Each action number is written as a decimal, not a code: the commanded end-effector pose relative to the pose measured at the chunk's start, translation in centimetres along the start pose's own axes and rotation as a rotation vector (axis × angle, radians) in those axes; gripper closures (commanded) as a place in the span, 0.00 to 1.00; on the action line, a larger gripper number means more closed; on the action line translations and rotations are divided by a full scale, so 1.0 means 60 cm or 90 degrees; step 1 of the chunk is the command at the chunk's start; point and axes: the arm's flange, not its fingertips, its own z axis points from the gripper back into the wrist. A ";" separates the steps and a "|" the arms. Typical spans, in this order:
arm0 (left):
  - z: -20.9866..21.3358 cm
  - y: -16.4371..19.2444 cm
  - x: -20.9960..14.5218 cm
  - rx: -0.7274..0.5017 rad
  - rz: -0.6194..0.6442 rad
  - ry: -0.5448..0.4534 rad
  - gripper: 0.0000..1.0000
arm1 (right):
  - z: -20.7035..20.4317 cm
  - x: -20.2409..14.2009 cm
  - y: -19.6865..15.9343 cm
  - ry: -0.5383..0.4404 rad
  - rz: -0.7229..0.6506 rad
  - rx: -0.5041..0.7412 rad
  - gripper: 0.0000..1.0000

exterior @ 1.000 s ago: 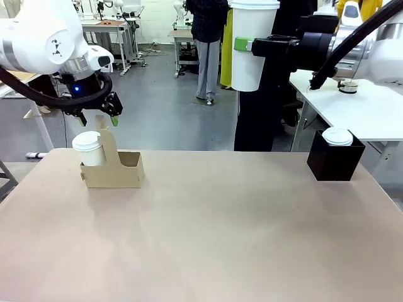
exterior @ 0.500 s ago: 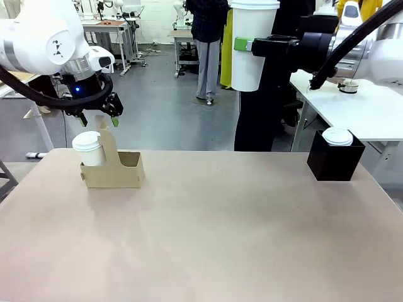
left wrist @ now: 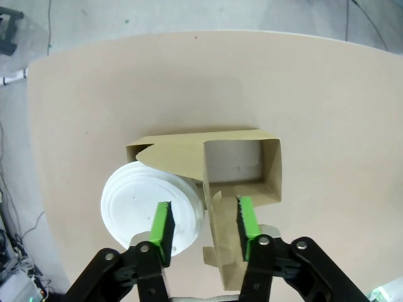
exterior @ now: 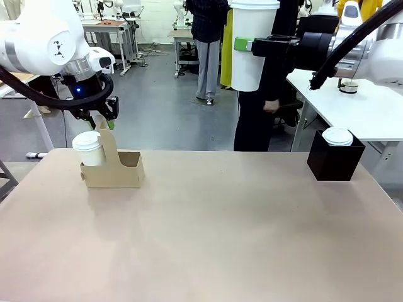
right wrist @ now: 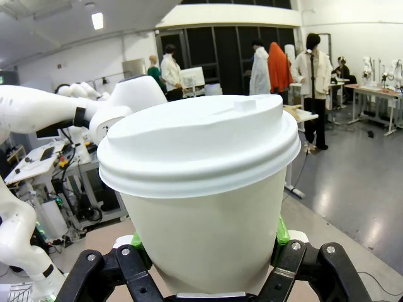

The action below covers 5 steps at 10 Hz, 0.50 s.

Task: Pour a drink into a cup and package it in a carrier.
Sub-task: Position the Cup Carrier in the center of the table.

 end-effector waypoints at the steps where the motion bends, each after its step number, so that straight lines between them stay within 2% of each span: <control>1: 0.001 0.004 0.007 -0.019 -0.001 0.002 0.83 | -0.006 0.006 0.000 -0.008 0.007 0.001 0.20; 3: -0.002 -0.001 0.008 -0.030 -0.003 0.013 1.00 | -0.006 0.006 0.000 -0.008 0.007 0.001 0.20; 5: -0.006 0.001 0.009 -0.036 0.001 0.020 1.00 | -0.006 0.006 0.000 -0.008 0.007 0.001 0.20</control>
